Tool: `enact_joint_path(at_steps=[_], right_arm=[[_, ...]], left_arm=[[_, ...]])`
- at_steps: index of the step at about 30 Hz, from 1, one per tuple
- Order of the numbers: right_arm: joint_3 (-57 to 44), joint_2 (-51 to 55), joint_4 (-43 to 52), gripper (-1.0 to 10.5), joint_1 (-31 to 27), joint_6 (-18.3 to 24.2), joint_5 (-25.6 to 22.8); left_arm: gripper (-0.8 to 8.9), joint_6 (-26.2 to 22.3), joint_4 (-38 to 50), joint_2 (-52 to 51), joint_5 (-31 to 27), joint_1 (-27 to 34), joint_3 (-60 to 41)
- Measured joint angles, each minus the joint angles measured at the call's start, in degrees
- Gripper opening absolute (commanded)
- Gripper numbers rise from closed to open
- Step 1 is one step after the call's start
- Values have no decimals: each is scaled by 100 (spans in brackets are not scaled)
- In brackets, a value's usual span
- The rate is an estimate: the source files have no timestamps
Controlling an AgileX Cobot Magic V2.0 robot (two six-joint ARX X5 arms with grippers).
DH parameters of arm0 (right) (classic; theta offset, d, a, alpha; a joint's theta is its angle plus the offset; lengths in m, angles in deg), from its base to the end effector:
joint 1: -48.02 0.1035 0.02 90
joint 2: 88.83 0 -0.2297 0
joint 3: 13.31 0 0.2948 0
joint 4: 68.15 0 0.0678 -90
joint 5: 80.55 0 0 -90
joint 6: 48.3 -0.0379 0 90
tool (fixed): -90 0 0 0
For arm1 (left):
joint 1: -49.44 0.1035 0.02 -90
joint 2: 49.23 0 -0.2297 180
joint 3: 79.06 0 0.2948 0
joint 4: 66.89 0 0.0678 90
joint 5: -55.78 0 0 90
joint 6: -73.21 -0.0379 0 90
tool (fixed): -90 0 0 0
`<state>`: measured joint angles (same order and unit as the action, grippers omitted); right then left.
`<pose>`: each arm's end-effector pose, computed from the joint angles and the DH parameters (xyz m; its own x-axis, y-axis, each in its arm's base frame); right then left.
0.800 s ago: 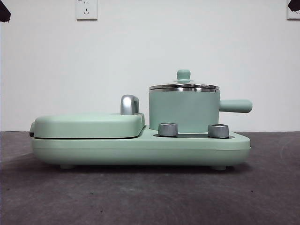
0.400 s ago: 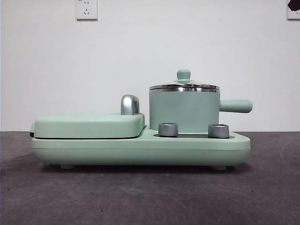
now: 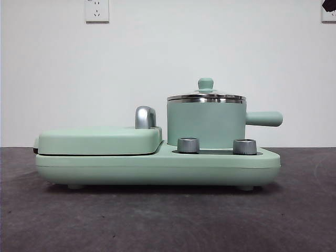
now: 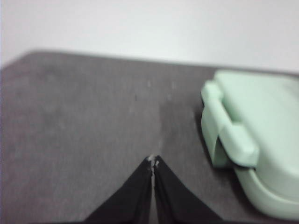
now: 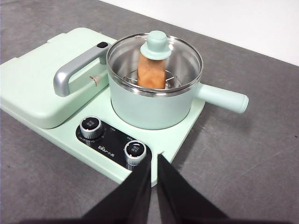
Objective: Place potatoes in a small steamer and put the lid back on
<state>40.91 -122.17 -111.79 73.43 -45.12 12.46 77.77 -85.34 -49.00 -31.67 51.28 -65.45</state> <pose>0.1807 0.0880 0.2939 0.8092 0.4426 -0.3863 -0.4909 0.8707 -0.0309 0.1823 0.0042 0.1633 0.9960 -0.0125 -0.0883 0.0052 0.9965 -0.0831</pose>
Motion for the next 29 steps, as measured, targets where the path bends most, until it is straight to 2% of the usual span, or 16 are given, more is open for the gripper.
enact_joint_path(at_steps=[21, 25, 29], right_arm=[[0, 153, -24, 17, -7, 90, -22], [-188, 542, 87, 17, -293, 157, -20], [-1128, 1064, 964, 17, -896, 225, -170]], left_arm=[[6, 81, -33, 9, 0, 0, 0], [6, 81, -35, 9, 0, 0, 0], [6, 81, -35, 9, -2, 0, 0]])
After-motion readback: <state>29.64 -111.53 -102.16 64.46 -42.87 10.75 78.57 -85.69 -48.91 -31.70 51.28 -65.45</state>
